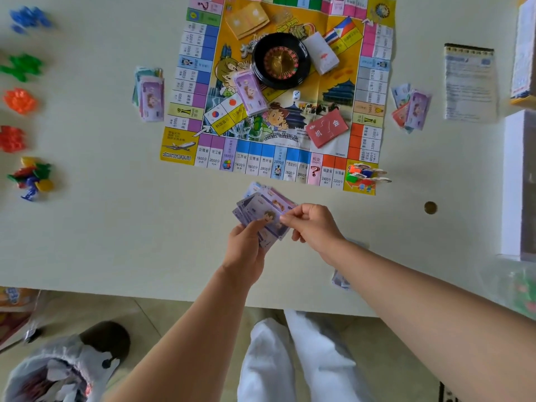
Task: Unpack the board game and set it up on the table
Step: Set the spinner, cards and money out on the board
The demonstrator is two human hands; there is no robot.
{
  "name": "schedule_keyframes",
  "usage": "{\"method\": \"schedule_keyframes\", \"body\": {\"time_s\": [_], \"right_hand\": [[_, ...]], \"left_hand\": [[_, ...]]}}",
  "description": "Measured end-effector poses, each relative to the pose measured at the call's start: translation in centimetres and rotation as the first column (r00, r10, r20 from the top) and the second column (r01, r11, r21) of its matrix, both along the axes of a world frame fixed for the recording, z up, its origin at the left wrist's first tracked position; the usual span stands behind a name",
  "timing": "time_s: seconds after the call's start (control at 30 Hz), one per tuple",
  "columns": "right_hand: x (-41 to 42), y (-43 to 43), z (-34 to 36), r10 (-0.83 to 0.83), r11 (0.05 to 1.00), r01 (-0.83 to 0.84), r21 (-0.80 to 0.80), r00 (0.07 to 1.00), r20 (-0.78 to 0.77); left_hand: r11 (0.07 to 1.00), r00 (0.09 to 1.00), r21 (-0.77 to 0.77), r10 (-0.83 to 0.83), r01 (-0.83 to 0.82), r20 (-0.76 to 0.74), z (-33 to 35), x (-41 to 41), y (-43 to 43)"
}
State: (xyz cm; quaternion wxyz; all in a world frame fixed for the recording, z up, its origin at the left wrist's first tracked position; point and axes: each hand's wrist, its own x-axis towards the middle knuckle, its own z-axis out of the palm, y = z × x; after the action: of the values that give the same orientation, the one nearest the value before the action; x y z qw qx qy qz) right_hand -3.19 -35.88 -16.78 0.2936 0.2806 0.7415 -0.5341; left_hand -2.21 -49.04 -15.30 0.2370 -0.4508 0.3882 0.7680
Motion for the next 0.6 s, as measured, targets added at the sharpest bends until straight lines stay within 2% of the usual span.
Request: {"method": "schedule_keyframes", "body": {"time_s": [0.2, 0.33, 0.5, 0.57, 0.6], "right_hand": [[-2.3, 0.2, -1.8, 0.053, 0.991, -0.046, 0.124, 0.997, -0.051], [-3.4, 1.1, -2.9, 0.158, 0.937, -0.143, 0.318, 0.987, -0.023], [-4.3, 1.4, -1.9, 0.48, 0.701, -0.478, 0.53, 0.865, 0.146], [-4.9, 1.2, -1.4, 0.527, 0.688, -0.508, 0.519, 0.841, 0.124], [-5.3, 1.0, -1.1, 0.524, 0.738, -0.506, 0.448, 0.846, 0.092]], "left_hand": [[0.971, 0.993, -0.237, 0.068, -0.043, 0.098, -1.3, -1.7, 0.2], [0.922, 0.99, -0.387, 0.038, 0.018, 0.138, -1.6, -2.4, -0.7], [0.914, 0.983, -0.394, -0.022, 0.094, 0.182, -1.0, -3.0, -1.3], [0.91, 0.983, -0.399, -0.041, 0.111, 0.179, -0.6, -3.5, -1.2], [0.911, 0.985, -0.396, -0.055, 0.118, 0.166, -0.6, -3.7, -1.2]]}}
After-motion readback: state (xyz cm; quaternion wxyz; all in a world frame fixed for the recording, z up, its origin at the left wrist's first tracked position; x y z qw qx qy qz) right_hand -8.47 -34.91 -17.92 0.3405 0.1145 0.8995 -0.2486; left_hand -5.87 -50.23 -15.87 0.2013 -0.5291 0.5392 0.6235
